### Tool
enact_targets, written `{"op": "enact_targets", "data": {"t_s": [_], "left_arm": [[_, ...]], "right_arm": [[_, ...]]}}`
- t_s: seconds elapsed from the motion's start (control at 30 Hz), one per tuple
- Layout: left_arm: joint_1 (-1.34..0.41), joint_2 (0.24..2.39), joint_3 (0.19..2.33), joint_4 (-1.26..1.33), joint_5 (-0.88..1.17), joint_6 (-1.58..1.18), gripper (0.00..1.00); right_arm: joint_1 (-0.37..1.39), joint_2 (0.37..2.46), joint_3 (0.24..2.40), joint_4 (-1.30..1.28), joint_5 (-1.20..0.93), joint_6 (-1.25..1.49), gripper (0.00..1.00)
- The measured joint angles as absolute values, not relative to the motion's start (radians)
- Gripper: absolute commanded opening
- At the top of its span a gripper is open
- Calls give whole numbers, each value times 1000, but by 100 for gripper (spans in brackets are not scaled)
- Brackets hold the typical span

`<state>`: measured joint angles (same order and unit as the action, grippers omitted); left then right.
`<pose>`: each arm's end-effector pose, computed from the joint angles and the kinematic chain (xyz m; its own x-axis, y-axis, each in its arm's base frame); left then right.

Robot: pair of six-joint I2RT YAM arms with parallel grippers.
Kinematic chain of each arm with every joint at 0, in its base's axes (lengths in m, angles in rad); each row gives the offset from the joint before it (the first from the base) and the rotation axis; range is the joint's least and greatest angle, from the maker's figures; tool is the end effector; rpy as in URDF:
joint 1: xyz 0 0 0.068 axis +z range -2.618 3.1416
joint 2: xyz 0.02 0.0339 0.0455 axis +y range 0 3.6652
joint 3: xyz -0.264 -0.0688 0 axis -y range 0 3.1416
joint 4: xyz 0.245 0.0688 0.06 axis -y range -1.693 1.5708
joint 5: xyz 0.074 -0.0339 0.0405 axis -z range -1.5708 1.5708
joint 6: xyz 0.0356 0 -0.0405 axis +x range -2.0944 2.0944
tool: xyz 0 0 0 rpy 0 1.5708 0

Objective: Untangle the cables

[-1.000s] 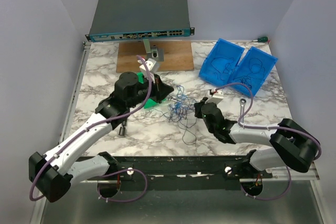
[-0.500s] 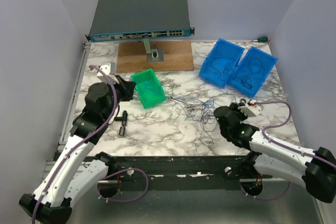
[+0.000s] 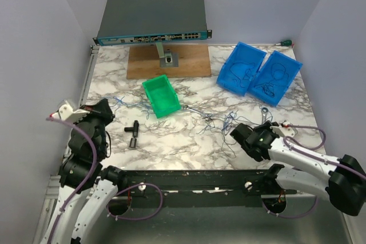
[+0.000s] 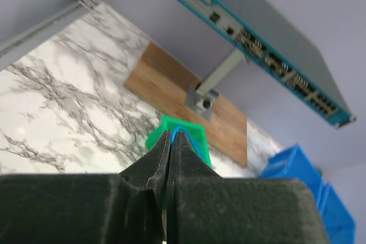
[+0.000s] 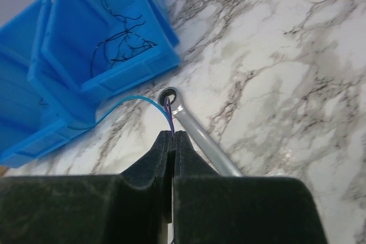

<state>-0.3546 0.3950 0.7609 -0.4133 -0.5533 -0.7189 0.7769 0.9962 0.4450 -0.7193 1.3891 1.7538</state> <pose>0.0888 -0.0129 0.3538 0.0962 -0.6331 -0.7681 -0.1774 0.7484 -0.6391 0.1247 0.0735 0.1811 0.2034 0.4491 -0.8700 0.6551 0.5979 0.4618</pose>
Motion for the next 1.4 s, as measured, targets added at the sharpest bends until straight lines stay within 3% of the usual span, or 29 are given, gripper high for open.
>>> {"op": "enact_targets", "data": {"t_s": [0.17, 0.37, 0.5, 0.6, 0.7, 0.8, 1.03, 1.07, 1.1, 1.13, 1.4], "left_arm": [[-352, 266, 711, -381, -648, -740, 0], [-350, 363, 708, -337, -562, -682, 0], [-350, 491, 796, -346, -479, -628, 0], [-349, 531, 846, -348, -431, -597, 0], [-349, 550, 894, -349, -381, -566, 0], [-349, 564, 938, -347, -340, -544, 0], [-348, 675, 1101, -384, -207, -495, 0], [-348, 685, 1117, -384, -189, -492, 0], [-348, 691, 1130, -384, -173, -490, 0], [-348, 698, 1142, -384, -156, -488, 0], [-347, 770, 1243, -410, -60, -482, 0]], "right_arm": [[777, 1150, 514, -998, 1406, 1948, 1], [799, 1327, 708, -1134, 1407, 2010, 7], [878, 1290, 750, -1087, 1411, 1884, 12], [896, 1132, 673, -799, 1365, 1545, 26], [835, 902, 506, -435, 1205, 1187, 56], [710, 788, 427, -233, 1007, 974, 78], [678, 891, 517, -28, 612, 644, 84], [678, 918, 537, 1, 516, 587, 86], [678, 942, 551, 17, 450, 554, 96], [678, 979, 573, 29, 376, 515, 100], [683, 1237, 663, 80, 25, 353, 97]]}}
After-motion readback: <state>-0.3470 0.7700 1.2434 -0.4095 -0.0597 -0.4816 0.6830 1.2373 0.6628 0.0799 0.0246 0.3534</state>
